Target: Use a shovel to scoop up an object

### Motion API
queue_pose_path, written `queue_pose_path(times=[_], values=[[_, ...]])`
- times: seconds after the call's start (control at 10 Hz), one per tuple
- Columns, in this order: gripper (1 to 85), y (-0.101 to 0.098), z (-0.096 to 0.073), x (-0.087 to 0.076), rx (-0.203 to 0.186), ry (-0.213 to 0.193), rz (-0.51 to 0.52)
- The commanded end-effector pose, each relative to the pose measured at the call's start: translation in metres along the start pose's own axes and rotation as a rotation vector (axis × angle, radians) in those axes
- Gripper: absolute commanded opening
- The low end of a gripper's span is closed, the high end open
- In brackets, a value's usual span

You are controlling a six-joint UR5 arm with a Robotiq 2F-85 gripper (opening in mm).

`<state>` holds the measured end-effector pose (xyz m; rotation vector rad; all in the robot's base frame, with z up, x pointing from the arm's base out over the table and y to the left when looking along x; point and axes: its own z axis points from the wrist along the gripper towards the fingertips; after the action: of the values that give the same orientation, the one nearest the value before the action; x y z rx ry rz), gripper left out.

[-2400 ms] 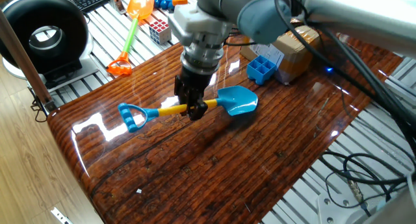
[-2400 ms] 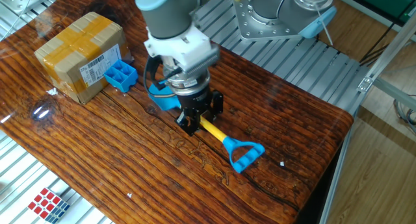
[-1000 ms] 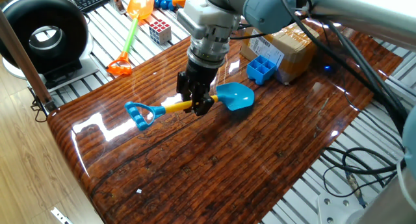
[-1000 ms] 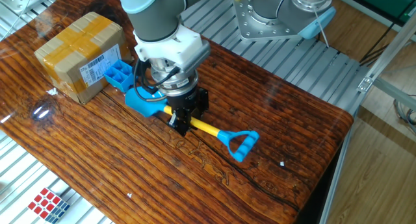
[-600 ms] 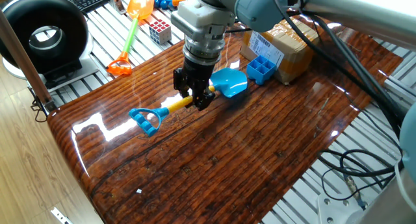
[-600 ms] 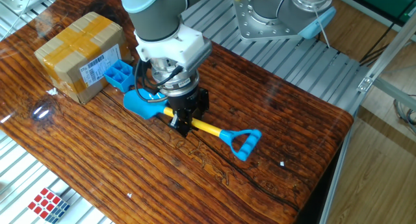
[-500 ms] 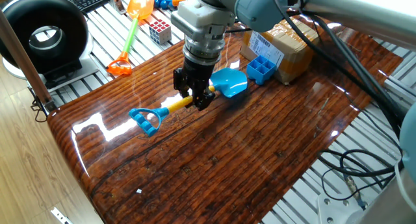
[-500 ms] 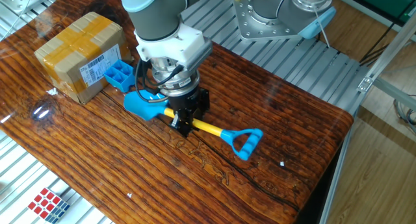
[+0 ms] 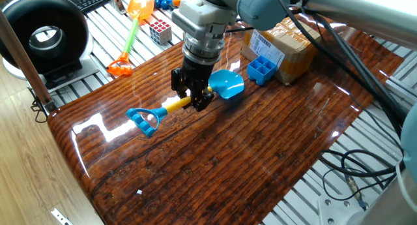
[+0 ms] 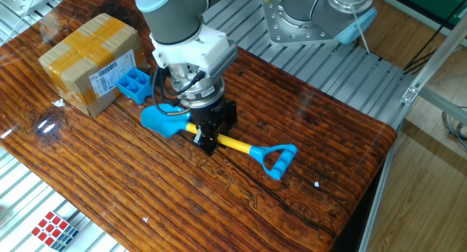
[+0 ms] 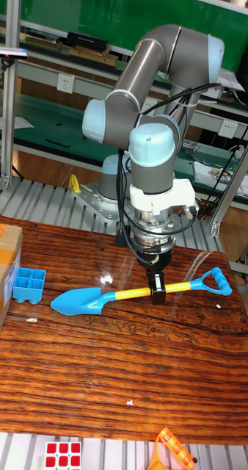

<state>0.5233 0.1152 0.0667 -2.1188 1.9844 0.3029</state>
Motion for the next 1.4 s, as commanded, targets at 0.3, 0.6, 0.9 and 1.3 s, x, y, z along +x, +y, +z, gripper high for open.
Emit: queue_pose_path(times=[0.3,0.6,0.9,1.3], values=[[1.0,-0.009,-0.003,0.019,0.037,0.067,0.125],[1.0,-0.009,-0.002,0.013,0.036,0.044,0.132],[1.0,-0.009,-0.002,0.002,0.033,0.001,0.123],[1.0,-0.009,-0.007,0.004,0.031,-0.046,0.096]])
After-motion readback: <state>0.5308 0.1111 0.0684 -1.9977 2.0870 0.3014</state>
